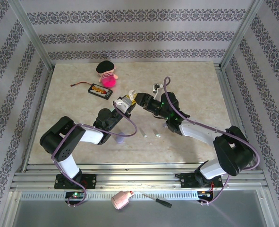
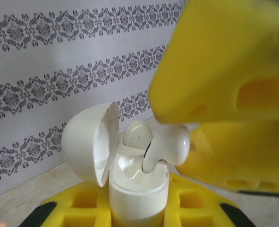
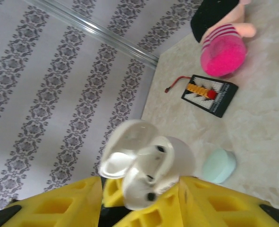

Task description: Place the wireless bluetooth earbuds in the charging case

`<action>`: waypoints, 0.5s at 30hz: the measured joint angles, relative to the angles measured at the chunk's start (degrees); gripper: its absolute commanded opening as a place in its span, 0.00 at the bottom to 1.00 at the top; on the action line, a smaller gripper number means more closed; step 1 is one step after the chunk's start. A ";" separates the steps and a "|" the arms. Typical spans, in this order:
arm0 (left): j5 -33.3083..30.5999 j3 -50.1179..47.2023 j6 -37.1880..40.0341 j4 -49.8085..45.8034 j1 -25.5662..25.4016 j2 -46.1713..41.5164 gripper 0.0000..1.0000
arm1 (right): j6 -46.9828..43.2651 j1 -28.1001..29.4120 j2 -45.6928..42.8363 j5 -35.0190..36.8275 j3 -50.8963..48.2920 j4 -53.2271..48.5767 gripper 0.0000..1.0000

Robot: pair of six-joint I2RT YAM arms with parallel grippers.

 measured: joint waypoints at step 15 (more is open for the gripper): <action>2.12 0.11 -0.02 -0.13 -0.15 0.00 0.00 | -13.46 -0.15 -9.68 0.83 2.21 -17.09 0.60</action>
